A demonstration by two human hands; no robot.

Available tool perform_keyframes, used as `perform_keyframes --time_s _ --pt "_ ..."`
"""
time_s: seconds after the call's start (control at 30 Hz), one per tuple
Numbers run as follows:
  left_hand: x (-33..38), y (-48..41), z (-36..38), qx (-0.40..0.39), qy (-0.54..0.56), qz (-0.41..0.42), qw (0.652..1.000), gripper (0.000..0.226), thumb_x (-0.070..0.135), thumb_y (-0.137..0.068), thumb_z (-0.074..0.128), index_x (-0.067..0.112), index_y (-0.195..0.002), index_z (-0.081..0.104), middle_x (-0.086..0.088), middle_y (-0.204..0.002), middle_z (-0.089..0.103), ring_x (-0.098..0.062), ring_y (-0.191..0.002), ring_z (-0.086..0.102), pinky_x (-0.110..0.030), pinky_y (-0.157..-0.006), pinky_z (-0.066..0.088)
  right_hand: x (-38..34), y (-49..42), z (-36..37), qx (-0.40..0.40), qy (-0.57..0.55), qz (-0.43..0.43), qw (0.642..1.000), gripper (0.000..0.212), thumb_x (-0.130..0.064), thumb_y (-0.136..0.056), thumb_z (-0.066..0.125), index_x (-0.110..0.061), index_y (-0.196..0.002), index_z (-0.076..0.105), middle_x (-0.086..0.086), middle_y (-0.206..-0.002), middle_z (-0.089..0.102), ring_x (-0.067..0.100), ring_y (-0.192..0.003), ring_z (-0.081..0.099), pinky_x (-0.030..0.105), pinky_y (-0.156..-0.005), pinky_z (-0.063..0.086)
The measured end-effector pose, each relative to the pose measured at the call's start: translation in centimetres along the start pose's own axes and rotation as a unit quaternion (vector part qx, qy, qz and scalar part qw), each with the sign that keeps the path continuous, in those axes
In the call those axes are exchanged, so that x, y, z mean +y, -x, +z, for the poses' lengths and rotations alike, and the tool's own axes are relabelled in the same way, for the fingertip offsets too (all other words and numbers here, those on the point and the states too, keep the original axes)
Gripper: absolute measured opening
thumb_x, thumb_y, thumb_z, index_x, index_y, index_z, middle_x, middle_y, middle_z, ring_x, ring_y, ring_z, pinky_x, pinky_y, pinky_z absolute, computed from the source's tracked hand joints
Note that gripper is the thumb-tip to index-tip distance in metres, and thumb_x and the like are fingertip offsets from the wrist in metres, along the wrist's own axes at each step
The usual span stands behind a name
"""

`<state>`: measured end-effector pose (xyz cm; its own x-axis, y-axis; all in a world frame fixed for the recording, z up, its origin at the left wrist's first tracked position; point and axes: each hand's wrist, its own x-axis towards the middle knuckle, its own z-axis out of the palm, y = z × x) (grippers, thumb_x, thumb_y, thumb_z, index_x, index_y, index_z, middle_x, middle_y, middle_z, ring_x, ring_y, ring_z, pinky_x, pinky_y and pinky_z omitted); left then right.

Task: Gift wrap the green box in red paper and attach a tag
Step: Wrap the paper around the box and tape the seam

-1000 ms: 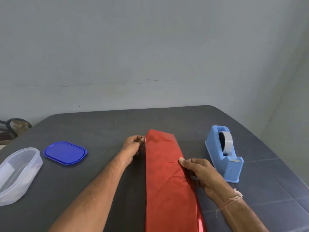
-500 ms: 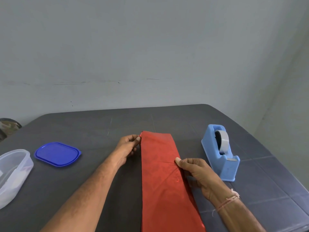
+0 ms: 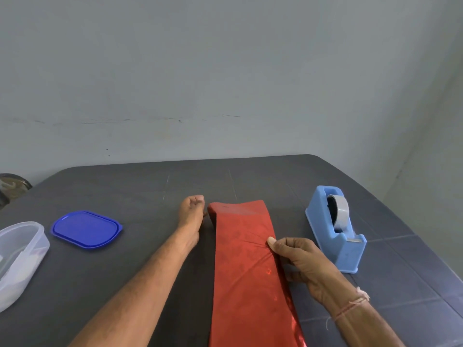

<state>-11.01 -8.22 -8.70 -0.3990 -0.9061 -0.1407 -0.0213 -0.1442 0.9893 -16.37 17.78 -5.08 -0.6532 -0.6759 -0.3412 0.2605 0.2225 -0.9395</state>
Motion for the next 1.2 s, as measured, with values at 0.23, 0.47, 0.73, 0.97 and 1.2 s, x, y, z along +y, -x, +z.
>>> perform_keyframes --time_s 0.23,0.47,0.73,0.97,1.2 --pt "2.1 11.8 -3.1 -0.272 -0.202 0.125 0.933 0.066 0.047 -0.093 0.068 0.041 -0.152 0.038 0.021 -0.156 0.027 0.002 -0.143 0.031 -0.025 -0.115 0.025 0.6 0.1 0.1 0.008 -0.021 -0.013 1.0 0.026 -0.032 -0.092 0.075 -0.013 -0.079 0.064 0.004 -0.067 0.06 0.009 -0.053 0.056 0.023 -0.051 0.052" --pt "0.3 14.4 -2.6 -0.27 -0.505 0.221 0.789 0.114 0.1 -0.065 0.021 0.042 -0.162 0.003 0.017 -0.165 -0.024 -0.019 -0.151 -0.032 -0.052 -0.126 0.009 1.9 -0.4 0.5 0.02 -0.062 -0.028 0.998 0.027 -0.036 -0.091 0.076 -0.009 -0.093 0.071 0.014 -0.089 0.073 0.025 -0.081 0.067 0.047 -0.088 0.058" --pt "0.8 15.4 -2.4 -0.248 -0.521 0.215 0.788 0.103 0.092 -0.073 0.031 0.044 -0.161 0.006 0.021 -0.167 -0.015 -0.016 -0.153 -0.026 -0.049 -0.124 0.018 2.8 -0.9 1.2 0.047 -0.1 -0.035 0.993 0.028 -0.035 -0.093 0.075 -0.009 -0.093 0.066 0.012 -0.086 0.068 0.018 -0.071 0.066 0.03 -0.068 0.058" --pt "0.9 15.7 -2.4 -0.24 -0.506 0.212 0.801 0.1 0.089 -0.075 0.036 0.045 -0.161 0.01 0.022 -0.168 -0.011 -0.013 -0.154 -0.022 -0.05 -0.123 0.022 2.7 -1.0 1.3 0.055 -0.109 -0.02 0.992 0.027 -0.032 -0.094 0.074 -0.006 -0.095 0.069 0.014 -0.088 0.071 0.021 -0.076 0.068 0.029 -0.067 0.059" --pt "0.8 15.6 -2.7 -0.238 -0.497 0.217 0.806 0.104 0.092 -0.072 0.034 0.044 -0.161 0.009 0.022 -0.168 -0.011 -0.013 -0.154 -0.021 -0.051 -0.122 0.024 2.5 -1.4 1.6 0.073 -0.089 -0.008 0.993 0.032 -0.028 -0.095 0.073 -0.007 -0.072 0.064 0.011 -0.062 0.061 0.02 -0.051 0.058 0.027 -0.053 0.051"
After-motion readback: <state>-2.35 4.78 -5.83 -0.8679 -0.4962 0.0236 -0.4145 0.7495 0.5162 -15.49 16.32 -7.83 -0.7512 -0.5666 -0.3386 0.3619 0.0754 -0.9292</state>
